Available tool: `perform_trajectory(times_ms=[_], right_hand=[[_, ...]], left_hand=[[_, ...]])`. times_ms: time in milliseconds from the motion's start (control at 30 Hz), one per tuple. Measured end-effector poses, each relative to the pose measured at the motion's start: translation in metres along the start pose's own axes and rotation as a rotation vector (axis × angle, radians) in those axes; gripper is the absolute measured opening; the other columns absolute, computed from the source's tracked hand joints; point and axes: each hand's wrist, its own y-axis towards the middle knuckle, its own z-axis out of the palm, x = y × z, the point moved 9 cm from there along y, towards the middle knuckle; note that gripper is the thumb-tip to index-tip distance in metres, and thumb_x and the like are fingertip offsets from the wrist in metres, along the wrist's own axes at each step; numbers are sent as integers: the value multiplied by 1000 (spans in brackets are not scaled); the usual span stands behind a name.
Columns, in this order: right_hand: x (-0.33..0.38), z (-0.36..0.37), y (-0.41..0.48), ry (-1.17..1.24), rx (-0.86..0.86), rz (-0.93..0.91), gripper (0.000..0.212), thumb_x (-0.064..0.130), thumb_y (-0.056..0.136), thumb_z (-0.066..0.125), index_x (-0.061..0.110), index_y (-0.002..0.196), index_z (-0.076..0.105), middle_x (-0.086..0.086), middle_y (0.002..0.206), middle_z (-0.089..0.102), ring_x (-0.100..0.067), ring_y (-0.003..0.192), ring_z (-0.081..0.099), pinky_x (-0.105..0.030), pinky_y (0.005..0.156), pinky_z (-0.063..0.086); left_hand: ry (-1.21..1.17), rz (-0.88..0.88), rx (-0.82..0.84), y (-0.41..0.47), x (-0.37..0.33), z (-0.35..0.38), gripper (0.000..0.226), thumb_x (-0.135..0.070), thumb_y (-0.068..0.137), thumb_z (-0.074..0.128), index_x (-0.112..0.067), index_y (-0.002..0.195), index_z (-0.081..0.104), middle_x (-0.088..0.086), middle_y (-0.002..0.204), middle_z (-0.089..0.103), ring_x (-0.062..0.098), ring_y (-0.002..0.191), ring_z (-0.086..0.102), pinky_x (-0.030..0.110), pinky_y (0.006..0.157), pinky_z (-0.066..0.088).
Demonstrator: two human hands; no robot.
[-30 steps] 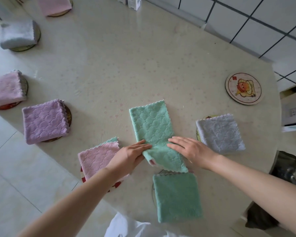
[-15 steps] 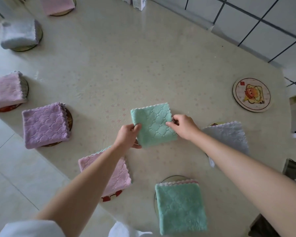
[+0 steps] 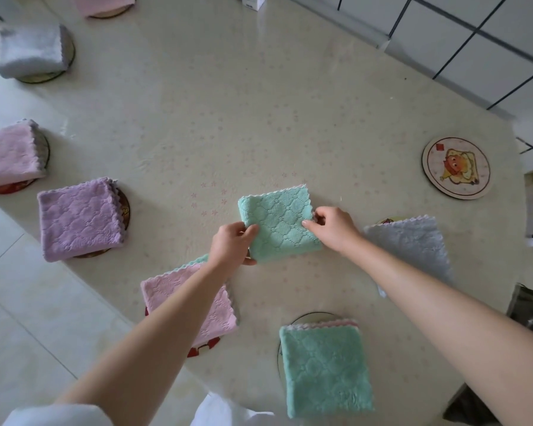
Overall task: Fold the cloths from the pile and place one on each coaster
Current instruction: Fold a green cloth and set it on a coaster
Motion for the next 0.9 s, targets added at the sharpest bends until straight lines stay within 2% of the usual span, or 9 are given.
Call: perform_trajectory(times_ms=[100,200,300,367,433,533,667,800,900], right_hand=[[1,1,2,-43,4,59,27,30,83,65,16,72,45,2,66,50,-24,72,49,-29,59,32],[6,-1,-2,-141,-17,50,28,31,86,61,12,102,49,-8,97,62,-29,90,58,-32,70,43],[17,-8,-17,-282,-130,-22,42,30,91,54,14,126,35,-10,122,53,-32,98,58,-34,68,41],[28,-6,-28,-379,-215,-120,43,34,92,53,18,127,33,-8,122,47,-30,96,55,-32,64,41],[33,1,-34,-404,-235,-166,42,41,91,52,24,126,35,-5,116,43,-28,94,52,-33,63,45],[28,12,-38,-438,-199,-139,41,45,90,53,31,126,39,-2,112,40,-26,90,50,-31,59,42],[12,12,-44,-428,-207,-57,47,39,89,57,34,130,36,-4,115,41,-27,94,50,-30,57,39],[0,12,-48,-344,-209,15,51,33,89,59,30,133,34,-8,119,43,-30,98,53,-32,62,42],[-6,10,-49,-176,-206,104,54,24,88,62,16,134,36,-12,123,45,-31,104,54,-35,81,44]], left_hand=[[161,27,-89,-4,-9,-7,22,-31,88,61,-10,80,63,11,78,68,28,63,69,45,60,59],[467,149,-220,-12,-22,-16,27,-40,85,60,-17,99,54,-3,90,65,23,73,64,36,64,54],[803,500,-362,-27,-50,-15,44,-34,85,63,-18,122,46,-1,110,51,24,97,51,36,76,45],[942,784,-334,-37,-62,-1,53,-32,85,64,-17,133,47,6,127,53,29,116,48,40,91,44],[1011,875,-226,-32,-55,11,56,-37,88,59,-19,140,44,6,145,44,31,136,35,46,108,34],[1094,739,-68,-19,-37,17,65,-49,94,43,-26,150,20,-3,159,11,25,147,2,46,118,5],[1120,622,-100,-14,-29,5,73,-60,93,31,-28,152,1,-10,158,-5,22,146,-12,46,118,-3],[1052,549,-157,-14,-28,-5,71,-55,94,36,-25,152,9,-5,160,1,22,147,-6,43,119,2],[869,453,-233,-17,-32,-14,62,-43,93,49,-16,146,31,3,158,18,24,145,13,40,115,18]])
